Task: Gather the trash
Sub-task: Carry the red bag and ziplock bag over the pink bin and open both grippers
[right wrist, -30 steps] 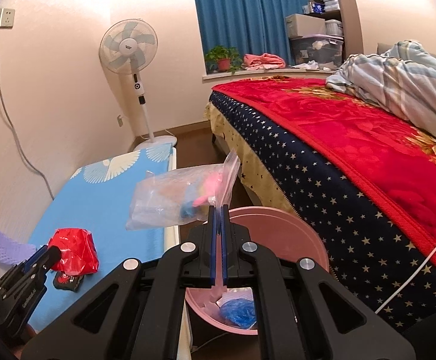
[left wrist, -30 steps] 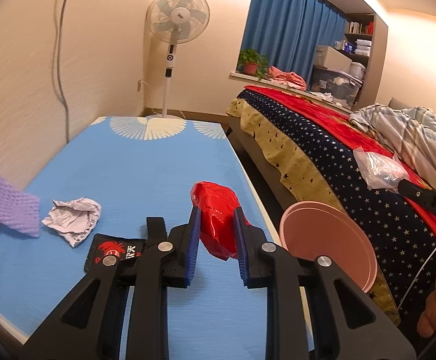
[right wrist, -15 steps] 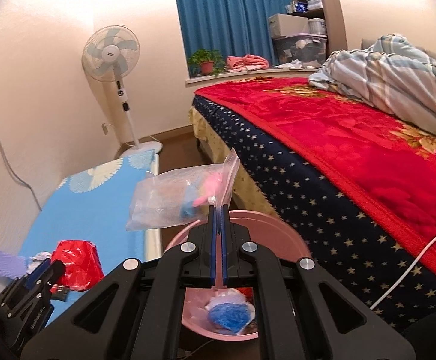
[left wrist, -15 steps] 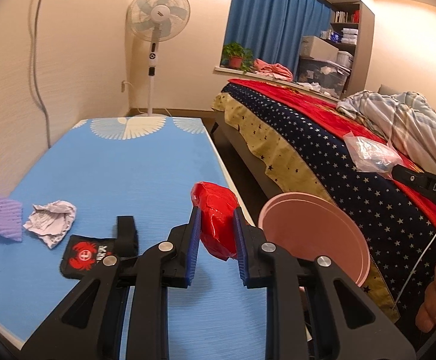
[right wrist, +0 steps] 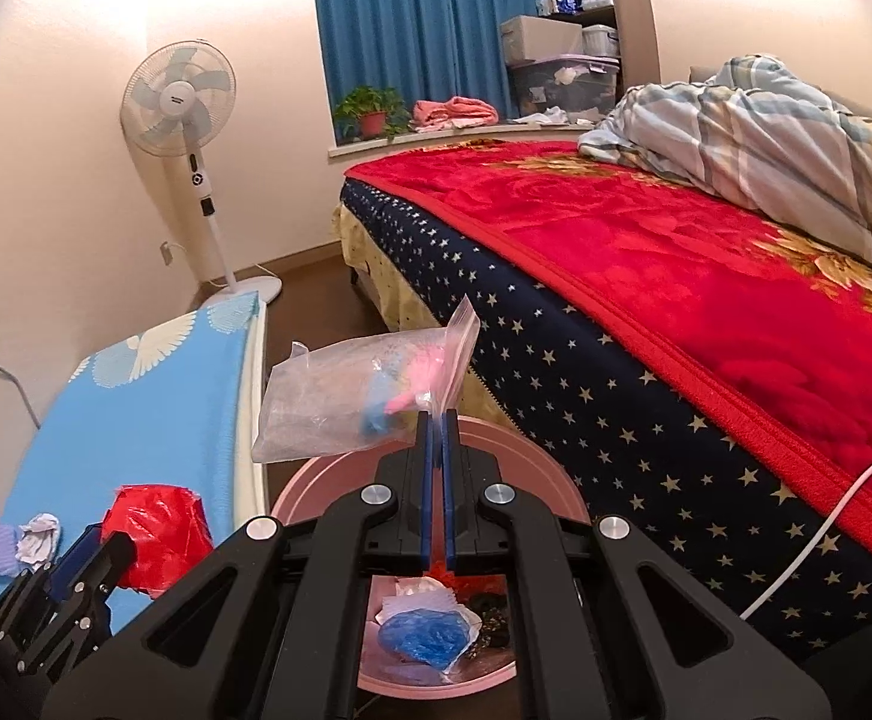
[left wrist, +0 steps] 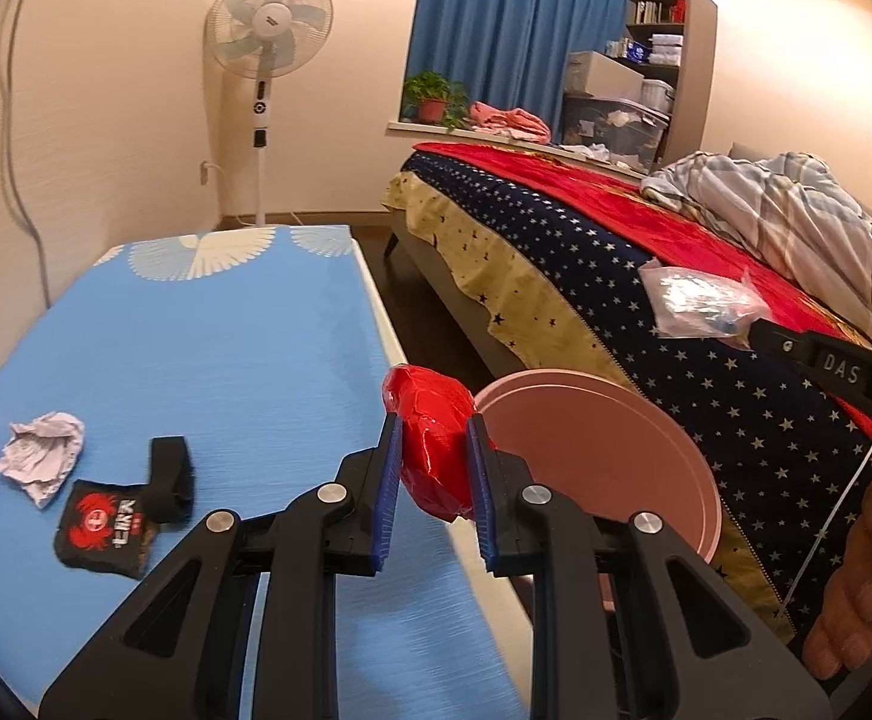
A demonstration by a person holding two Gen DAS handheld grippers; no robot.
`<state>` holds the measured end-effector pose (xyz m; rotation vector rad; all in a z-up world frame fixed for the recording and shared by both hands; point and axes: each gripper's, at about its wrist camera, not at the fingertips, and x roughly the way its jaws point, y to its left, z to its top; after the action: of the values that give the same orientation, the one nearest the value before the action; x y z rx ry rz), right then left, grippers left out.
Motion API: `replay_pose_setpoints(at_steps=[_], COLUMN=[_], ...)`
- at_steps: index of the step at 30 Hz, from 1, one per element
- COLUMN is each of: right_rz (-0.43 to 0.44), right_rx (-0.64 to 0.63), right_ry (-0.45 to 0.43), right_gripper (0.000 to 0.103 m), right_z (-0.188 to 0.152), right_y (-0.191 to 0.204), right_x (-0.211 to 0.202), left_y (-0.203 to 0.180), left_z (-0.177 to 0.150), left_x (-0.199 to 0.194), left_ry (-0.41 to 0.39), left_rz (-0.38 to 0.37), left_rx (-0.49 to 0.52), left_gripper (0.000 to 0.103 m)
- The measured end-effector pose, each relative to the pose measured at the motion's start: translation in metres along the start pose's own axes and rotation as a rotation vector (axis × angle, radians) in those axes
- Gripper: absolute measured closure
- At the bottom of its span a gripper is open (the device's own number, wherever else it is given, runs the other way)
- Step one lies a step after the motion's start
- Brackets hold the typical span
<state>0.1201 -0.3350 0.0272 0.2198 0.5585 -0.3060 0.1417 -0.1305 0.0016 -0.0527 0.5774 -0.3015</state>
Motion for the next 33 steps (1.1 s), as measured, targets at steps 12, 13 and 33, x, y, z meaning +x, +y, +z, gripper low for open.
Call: replay_pose_setpoints(at_steps=[12,13,33], right_rz=[-0.039,-0.041,-0.081], right_rx=[0.039,0.039,0.038], right_ry=[0.035,0.038,0.092], right_gripper=[0.1,0.1,0.055], right_z=[-0.005,-0.005,-0.013], right_y=[-0.011,-0.011,-0.009], right_x=[0.025,0.026,0.044], left_y=[-0.019,-0.02,-0.01], left_z=[-0.002,-0.003,-0.007], left_x=[0.028,0.03,0.052], left_ry=[0.035,0.039,0.097], left_rz=[-0.054,-0.059,-0.122], left_rx=[0.005,0.007,-0.076], left_gripper=[0.083,0.083,0.083])
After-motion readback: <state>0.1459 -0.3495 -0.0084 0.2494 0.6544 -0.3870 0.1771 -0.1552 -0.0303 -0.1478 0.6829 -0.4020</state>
